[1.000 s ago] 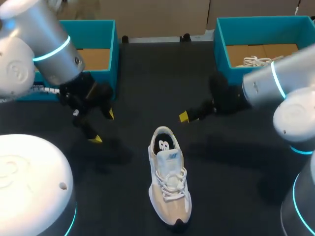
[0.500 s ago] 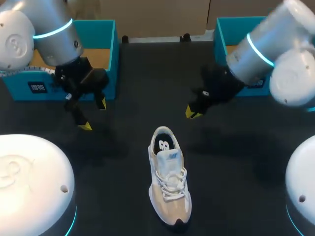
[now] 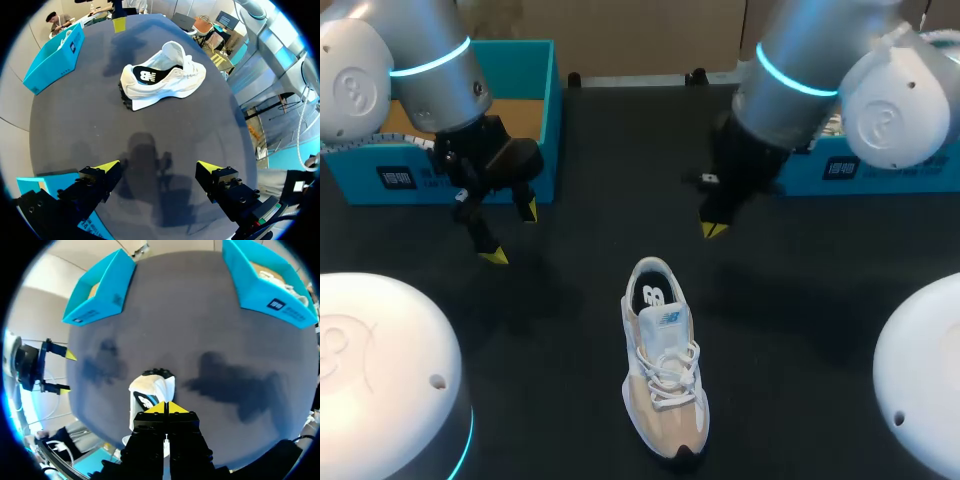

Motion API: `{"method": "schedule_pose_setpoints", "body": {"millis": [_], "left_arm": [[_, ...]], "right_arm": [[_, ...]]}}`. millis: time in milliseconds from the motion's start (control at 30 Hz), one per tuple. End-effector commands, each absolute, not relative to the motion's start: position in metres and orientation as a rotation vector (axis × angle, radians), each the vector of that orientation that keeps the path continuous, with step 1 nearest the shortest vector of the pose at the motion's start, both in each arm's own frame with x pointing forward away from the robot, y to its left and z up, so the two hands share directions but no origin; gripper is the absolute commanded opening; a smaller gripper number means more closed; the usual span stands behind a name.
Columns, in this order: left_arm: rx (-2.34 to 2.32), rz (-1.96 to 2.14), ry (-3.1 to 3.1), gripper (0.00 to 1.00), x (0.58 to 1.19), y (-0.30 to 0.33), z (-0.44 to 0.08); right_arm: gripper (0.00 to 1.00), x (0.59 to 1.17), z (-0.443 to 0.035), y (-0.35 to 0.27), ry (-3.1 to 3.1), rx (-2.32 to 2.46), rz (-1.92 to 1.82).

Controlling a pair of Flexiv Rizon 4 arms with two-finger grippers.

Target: Take the shoe out of the shoebox, open the shoe tongue, remove and reinsert the insole, then place the shoe into the shoebox

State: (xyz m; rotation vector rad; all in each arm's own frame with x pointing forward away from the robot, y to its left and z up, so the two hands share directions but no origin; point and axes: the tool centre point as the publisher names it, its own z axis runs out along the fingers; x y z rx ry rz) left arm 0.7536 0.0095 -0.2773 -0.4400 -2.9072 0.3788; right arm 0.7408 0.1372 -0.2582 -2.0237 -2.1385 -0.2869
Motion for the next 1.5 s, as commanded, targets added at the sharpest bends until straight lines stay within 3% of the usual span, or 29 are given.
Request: {"method": "schedule_pose_setpoints", "body": {"millis": [33, 333, 400, 867, 1500], "left_arm": [[-0.559, 0.399, -2.893, 1.0, 0.766, 0.02, -0.273], [-0.921, 0.4, -2.787, 1.0, 0.82, 0.059, -0.258], [-1.026, 0.344, -2.772, 1.0, 0.832, 0.067, -0.256], [-1.026, 0.344, -2.772, 1.0, 0.832, 0.067, -0.256], [-1.041, 0.431, -2.745, 1.0, 0.876, 0.09, -0.255]], "right_arm": [[0.0, 0.738, -0.256, 0.147, -2.194, -2.093, -0.241], [0.0, 0.728, -0.267, 0.194, -2.208, -2.165, -0.328], [0.0, 0.727, -0.277, 0.204, -2.189, -2.223, -0.198], [0.0, 0.724, -0.287, 0.211, -2.16, -2.219, -0.101], [0.0, 0.709, -0.322, 0.234, -2.198, -2.328, 0.083]]}}
